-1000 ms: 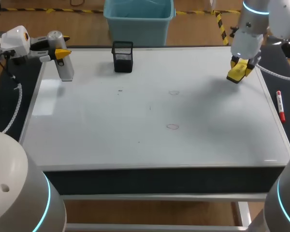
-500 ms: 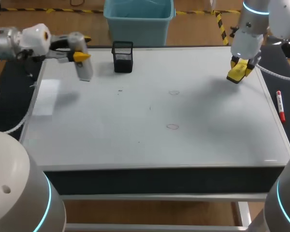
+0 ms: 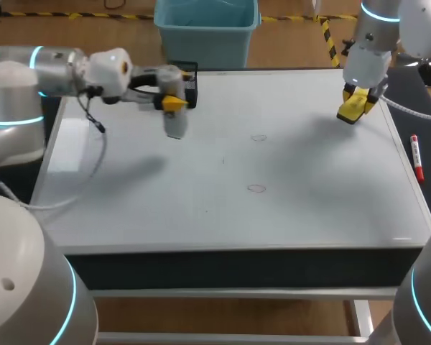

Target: Pick up the inspection probe, press it on each red-marked spot on the whiteboard one by one, put down the probe, pick up the eraser, and wipe off all the red marks.

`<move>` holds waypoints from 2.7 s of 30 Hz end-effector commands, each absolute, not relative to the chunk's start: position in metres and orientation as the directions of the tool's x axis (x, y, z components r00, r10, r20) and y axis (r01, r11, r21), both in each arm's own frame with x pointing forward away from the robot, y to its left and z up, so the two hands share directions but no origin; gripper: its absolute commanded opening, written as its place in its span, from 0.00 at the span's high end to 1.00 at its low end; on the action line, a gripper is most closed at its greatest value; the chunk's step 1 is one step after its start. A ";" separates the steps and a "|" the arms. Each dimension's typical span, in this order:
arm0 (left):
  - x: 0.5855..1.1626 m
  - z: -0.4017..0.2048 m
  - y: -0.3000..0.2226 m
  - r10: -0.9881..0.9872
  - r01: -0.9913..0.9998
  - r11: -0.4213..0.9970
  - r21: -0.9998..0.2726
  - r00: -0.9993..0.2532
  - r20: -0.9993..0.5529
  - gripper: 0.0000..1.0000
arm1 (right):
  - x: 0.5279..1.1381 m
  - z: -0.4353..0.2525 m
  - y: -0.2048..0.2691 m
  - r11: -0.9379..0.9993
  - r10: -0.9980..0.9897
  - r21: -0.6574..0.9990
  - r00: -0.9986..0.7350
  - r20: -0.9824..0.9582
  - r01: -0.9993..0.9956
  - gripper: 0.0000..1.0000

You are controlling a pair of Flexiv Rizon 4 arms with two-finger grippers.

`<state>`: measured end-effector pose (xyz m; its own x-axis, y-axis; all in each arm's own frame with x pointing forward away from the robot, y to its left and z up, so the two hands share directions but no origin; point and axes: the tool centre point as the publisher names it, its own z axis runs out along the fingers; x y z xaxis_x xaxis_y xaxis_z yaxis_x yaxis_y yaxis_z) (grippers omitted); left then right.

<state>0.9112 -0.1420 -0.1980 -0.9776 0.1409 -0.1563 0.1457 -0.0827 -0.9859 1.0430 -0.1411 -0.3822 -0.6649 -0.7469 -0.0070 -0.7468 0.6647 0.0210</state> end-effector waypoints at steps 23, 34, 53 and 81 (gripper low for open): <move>0.930 -0.227 -0.292 0.221 0.010 -0.105 -0.994 -0.975 -0.033 1.00 | 1.044 -0.381 -0.142 0.663 -0.748 0.021 -0.664 -0.003 -0.748 1.00; 0.941 -0.239 -0.318 0.169 -0.008 -0.110 -0.994 -0.986 -0.011 1.00 | 1.044 -0.381 -0.142 0.663 -0.748 0.021 -0.664 -0.003 -0.748 1.00; 0.967 -0.256 -0.329 0.131 0.005 -0.121 -0.993 -0.991 -0.021 1.00 | 1.044 -0.381 -0.142 0.663 -0.748 0.021 -0.664 -0.003 -0.748 1.00; 0.993 -0.270 -0.335 0.140 -0.003 -0.134 -0.991 -0.990 -0.016 1.00 | 1.044 -0.381 -0.142 0.663 -0.748 0.021 -0.664 -0.003 -0.748 1.00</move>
